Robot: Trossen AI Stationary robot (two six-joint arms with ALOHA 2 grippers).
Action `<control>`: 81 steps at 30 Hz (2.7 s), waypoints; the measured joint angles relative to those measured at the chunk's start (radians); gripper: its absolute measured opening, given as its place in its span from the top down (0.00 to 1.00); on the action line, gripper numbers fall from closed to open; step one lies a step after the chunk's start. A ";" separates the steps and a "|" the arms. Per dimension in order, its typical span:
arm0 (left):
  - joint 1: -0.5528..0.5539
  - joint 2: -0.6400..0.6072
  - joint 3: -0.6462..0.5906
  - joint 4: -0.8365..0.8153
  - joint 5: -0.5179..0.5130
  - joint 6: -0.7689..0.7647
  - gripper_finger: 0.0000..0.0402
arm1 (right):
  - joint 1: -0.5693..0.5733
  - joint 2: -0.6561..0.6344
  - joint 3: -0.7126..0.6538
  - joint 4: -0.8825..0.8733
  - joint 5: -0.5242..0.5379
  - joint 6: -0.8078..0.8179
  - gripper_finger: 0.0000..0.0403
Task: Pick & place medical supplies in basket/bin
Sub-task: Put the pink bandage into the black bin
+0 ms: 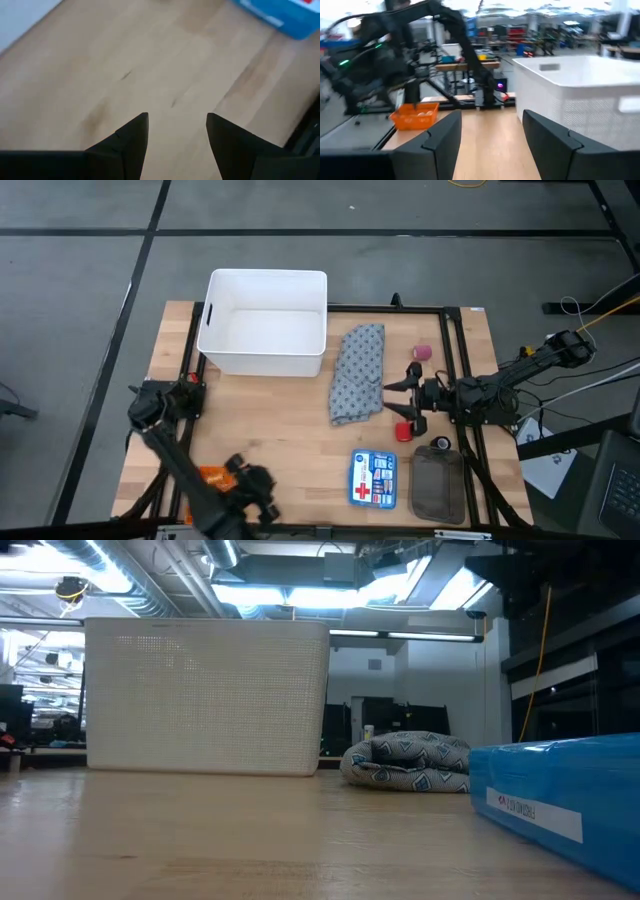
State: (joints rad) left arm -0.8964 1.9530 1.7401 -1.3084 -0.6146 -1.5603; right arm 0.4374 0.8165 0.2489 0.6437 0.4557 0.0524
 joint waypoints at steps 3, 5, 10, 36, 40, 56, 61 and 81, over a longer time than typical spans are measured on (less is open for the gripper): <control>0.074 0.000 0.000 0.140 -0.036 0.243 0.52 | 0.000 0.000 0.000 -0.018 0.029 0.090 0.47; 0.121 0.000 0.000 0.250 -0.071 0.436 0.52 | 0.000 0.000 0.000 -0.034 0.026 0.135 0.47; 0.239 0.000 -0.001 0.484 -0.086 0.874 0.52 | -0.010 0.000 0.000 -0.090 0.038 0.213 0.47; 0.650 -0.095 -0.726 1.975 0.361 1.506 0.54 | -0.477 0.000 0.306 -1.472 0.385 0.797 0.47; 0.637 -0.185 -0.874 2.143 0.339 1.490 0.55 | -0.559 0.000 0.285 -1.472 0.330 0.785 0.47; 0.507 -0.444 -1.113 2.222 0.190 1.486 0.57 | -0.896 0.000 0.210 -1.305 0.060 0.654 0.35; 0.486 -0.447 -1.112 2.216 0.193 1.486 0.57 | -0.973 0.020 0.191 -1.240 -0.034 0.582 0.32; 0.464 -0.447 -1.112 2.149 0.189 1.417 0.57 | -1.167 0.397 0.181 -1.023 -0.179 0.515 0.17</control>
State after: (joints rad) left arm -0.4324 1.5063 0.6285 0.8403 -0.4260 -0.1431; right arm -0.7297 1.2133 0.4303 -0.3797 0.2771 0.5669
